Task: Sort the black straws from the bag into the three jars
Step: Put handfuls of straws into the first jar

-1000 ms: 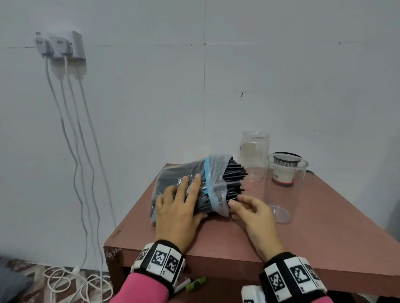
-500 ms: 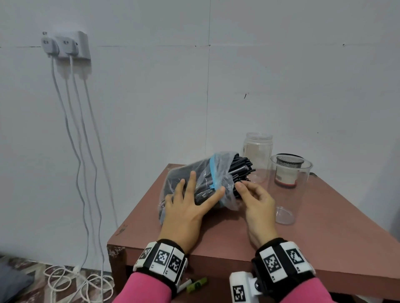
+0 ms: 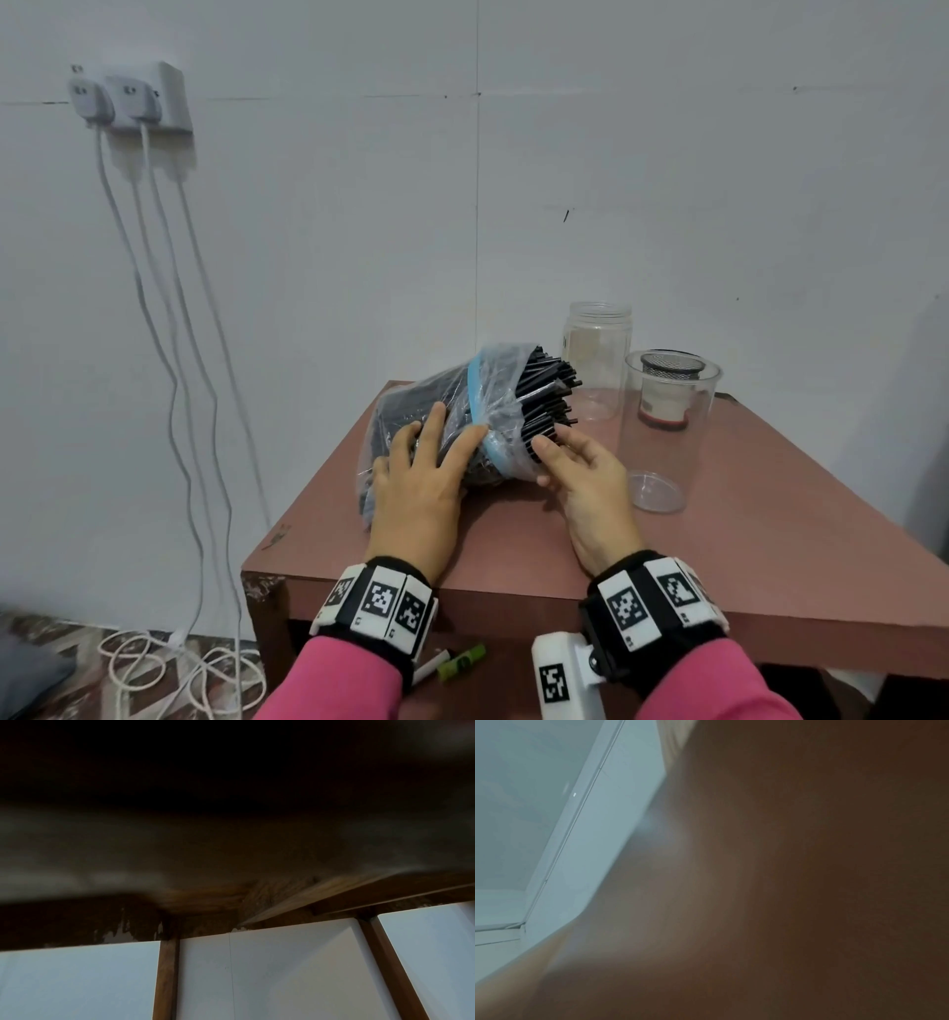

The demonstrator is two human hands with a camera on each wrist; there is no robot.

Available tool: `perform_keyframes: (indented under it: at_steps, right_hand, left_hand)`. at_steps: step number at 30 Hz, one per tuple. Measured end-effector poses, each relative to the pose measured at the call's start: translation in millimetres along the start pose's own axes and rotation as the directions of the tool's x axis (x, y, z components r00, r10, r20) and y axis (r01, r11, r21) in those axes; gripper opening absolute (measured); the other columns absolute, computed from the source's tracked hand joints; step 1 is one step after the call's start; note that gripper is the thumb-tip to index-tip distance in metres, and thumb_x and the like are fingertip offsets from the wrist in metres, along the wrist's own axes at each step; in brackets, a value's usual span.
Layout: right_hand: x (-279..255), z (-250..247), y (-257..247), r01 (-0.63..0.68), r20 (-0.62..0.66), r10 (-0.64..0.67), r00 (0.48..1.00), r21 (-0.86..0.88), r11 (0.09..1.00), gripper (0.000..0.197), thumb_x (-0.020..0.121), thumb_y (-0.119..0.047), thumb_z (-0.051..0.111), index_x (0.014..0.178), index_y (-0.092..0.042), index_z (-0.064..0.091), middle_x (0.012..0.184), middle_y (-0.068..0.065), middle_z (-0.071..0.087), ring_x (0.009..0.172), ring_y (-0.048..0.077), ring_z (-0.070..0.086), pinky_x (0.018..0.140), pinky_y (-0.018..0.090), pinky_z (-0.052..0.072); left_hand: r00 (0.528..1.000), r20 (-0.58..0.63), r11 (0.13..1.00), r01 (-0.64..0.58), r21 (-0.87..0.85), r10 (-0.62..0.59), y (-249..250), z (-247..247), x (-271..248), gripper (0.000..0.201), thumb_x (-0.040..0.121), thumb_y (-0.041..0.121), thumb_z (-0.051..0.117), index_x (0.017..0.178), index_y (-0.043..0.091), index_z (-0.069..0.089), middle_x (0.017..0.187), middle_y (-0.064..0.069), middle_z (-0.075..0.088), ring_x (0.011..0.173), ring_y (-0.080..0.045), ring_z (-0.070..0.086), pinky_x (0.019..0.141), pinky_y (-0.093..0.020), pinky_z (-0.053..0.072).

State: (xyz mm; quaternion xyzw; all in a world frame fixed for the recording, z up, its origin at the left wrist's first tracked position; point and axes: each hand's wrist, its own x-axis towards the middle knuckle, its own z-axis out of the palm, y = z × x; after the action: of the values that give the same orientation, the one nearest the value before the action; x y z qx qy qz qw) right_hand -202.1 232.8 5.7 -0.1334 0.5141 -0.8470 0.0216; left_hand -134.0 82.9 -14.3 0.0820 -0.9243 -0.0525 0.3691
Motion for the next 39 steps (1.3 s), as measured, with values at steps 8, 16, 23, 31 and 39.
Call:
perform_keyframes:
  at_steps: [8, 16, 23, 31, 39]
  right_hand:
    - [5.7, -3.8, 0.3, 0.166, -0.165, -0.160, 0.973, 0.019, 0.986, 0.014, 0.085, 0.000, 0.067, 0.098, -0.007, 0.065, 0.091, 0.010, 0.070, 0.063, 0.005, 0.063, 0.056, 0.015, 0.050]
    - [6.3, -3.8, 6.5, 0.165, -0.097, -0.169, 0.981, -0.049, 0.985, 0.005, 0.089, -0.009, 0.064, 0.088, -0.013, 0.066, 0.067, -0.003, 0.063, 0.056, 0.004, 0.054, 0.053, 0.015, 0.046]
    - [5.3, -3.0, 4.0, 0.043, -0.038, -0.041, 0.998, 0.067, 0.997, 0.022, 0.088, -0.028, 0.063, 0.103, -0.012, 0.059, 0.083, 0.002, 0.059, 0.060, 0.006, 0.054, 0.053, 0.020, 0.046]
    - [8.7, -5.5, 2.9, 0.146, -0.239, -0.139, 0.961, 0.013, 0.989, 0.017, 0.095, -0.011, 0.057, 0.111, -0.009, 0.055, 0.084, 0.006, 0.059, 0.059, 0.008, 0.054, 0.048, 0.017, 0.047]
    - [3.8, -6.1, 4.9, 0.177, -0.138, -0.196, 0.971, -0.136, 0.975, 0.015, 0.096, -0.022, 0.057, 0.106, -0.016, 0.065, 0.079, 0.009, 0.062, 0.057, 0.015, 0.053, 0.041, 0.020, 0.042]
  left_hand:
    - [0.999, -0.050, 1.000, -0.011, 0.014, 0.012, -0.4, 3.2, 0.7, 0.074, 0.075, 0.013, 0.077, 0.133, 0.038, 0.038, 0.147, -0.010, 0.042, 0.125, -0.039, 0.045, 0.086, -0.061, 0.047]
    - [0.998, -0.068, 1.000, -0.018, 0.003, 0.019, -1.0, 2.0, -0.5, 0.071, 0.077, 0.016, 0.077, 0.132, 0.038, 0.037, 0.147, -0.009, 0.043, 0.125, -0.039, 0.045, 0.085, -0.062, 0.048]
    - [0.997, -0.057, 0.999, -0.047, 0.016, 0.048, -2.6, 3.9, -0.9, 0.077, 0.073, 0.011, 0.079, 0.132, 0.038, 0.038, 0.147, -0.007, 0.044, 0.125, -0.039, 0.046, 0.086, -0.061, 0.048]
    - [0.999, -0.028, 0.999, -0.038, 0.022, 0.039, -1.3, 1.3, -3.5, 0.082, 0.074, 0.003, 0.076, 0.133, 0.041, 0.034, 0.149, -0.006, 0.042, 0.128, -0.039, 0.044, 0.091, -0.062, 0.045]
    - [1.000, -0.001, 1.000, -0.014, -0.006, 0.014, -2.0, 1.0, -2.9, 0.081, 0.078, 0.004, 0.073, 0.133, 0.044, 0.030, 0.152, -0.004, 0.038, 0.132, -0.037, 0.038, 0.095, -0.062, 0.042]
